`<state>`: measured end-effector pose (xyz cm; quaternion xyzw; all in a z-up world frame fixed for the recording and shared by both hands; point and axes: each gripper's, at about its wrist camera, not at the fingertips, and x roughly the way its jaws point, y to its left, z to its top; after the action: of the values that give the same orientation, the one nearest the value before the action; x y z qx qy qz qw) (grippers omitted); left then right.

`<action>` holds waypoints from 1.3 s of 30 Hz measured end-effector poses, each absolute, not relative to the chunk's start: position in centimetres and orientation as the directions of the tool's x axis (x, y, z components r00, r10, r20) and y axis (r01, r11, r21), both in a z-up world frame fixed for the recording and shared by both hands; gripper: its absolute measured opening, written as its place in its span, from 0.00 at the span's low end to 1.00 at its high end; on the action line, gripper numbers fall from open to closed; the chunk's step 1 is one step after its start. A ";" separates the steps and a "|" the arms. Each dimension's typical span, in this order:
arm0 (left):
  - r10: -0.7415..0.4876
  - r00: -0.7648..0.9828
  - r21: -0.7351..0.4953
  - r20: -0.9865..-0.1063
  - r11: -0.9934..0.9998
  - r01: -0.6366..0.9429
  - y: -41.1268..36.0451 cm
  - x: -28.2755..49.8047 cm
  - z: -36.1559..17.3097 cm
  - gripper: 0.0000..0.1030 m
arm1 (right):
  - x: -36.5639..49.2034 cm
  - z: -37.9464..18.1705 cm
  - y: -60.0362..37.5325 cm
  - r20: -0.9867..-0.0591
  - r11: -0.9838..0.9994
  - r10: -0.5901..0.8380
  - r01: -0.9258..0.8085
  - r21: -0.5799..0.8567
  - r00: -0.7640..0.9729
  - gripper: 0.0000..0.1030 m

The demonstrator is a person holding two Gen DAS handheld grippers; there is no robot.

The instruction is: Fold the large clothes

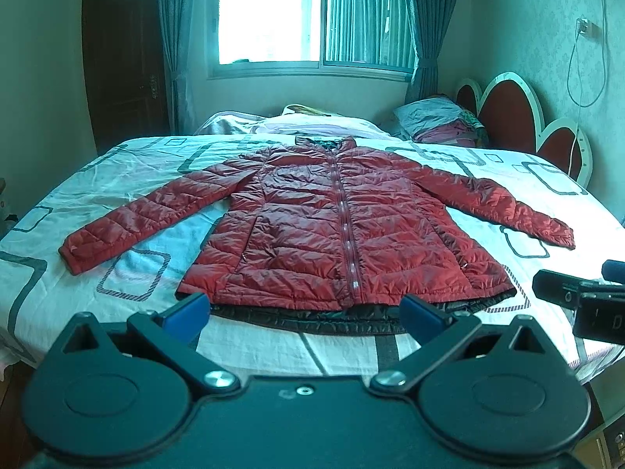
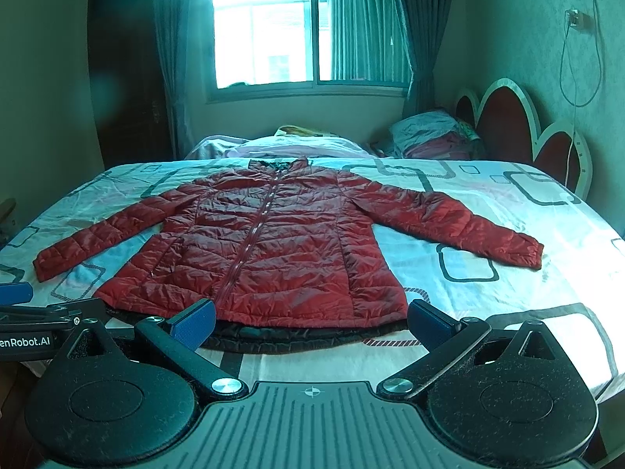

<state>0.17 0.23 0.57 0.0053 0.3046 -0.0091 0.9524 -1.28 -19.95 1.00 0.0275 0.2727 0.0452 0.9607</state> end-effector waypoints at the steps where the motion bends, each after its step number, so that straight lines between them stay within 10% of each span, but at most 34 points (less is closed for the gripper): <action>1: -0.014 0.815 0.004 -0.580 1.000 0.020 0.2 0.2 0.5 1.00 | -1.3 1.0 -20.0 -0.521 0.994 0.102 -0.072 0.078 0.847 1.00; 39: -0.011 0.818 0.009 -0.575 1.000 0.020 0.3 0.2 1.0 1.00 | -1.2 1.3 -19.8 -0.518 0.994 0.102 -0.072 0.077 0.849 1.00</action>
<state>0.16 0.31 1.04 0.0075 0.3014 -0.0080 0.9534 -1.15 -19.82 1.29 0.0274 0.2708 0.0452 0.9612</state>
